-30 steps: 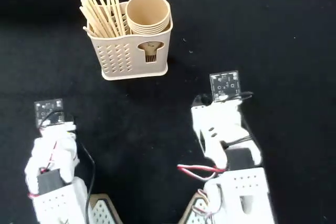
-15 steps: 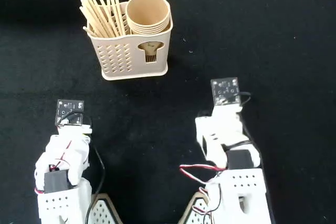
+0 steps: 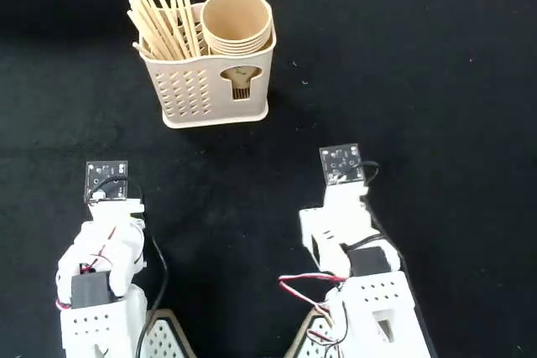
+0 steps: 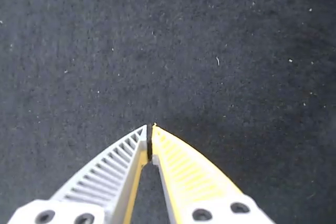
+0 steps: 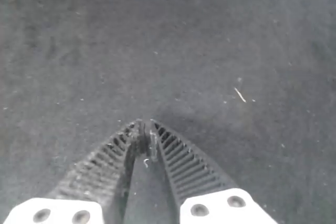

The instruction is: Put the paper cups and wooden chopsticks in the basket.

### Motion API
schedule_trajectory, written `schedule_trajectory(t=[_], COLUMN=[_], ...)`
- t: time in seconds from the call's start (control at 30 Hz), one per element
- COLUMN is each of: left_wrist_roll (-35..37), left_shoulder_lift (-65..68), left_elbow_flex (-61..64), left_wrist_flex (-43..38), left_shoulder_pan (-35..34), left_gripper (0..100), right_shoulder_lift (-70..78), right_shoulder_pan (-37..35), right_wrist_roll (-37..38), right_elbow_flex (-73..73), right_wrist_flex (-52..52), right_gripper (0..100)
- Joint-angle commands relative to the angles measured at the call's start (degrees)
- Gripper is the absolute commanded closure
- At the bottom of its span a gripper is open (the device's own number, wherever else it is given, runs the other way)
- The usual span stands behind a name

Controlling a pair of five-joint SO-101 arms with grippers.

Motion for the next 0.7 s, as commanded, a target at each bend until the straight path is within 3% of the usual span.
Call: schedule_trajectory(t=[0.0, 0.13, 0.33, 0.67], left_wrist_roll=[0.5, 0.5, 0.6, 0.6], left_shoulder_lift=[-0.6, -0.6, -0.7, -0.7], left_elbow_flex=[0.9, 0.9, 0.8, 0.8], left_wrist_flex=[2.9, 4.0, 4.0, 4.0], left_shoulder_pan=[0.2, 0.1, 0.7, 0.2], left_gripper=[97, 97, 97, 97], right_shoulder_lift=[-0.7, -0.7, -0.7, -0.7], right_shoulder_pan=[-1.0, -1.0, -0.9, -1.1], right_wrist_roll=[-0.6, -0.9, -10.2, -10.6], right_elbow_flex=[-0.2, -0.7, -1.5, -0.8], right_wrist_flex=[-0.7, -0.4, 3.1, 2.6], right_gripper=[98.3, 98.3, 98.3, 98.4])
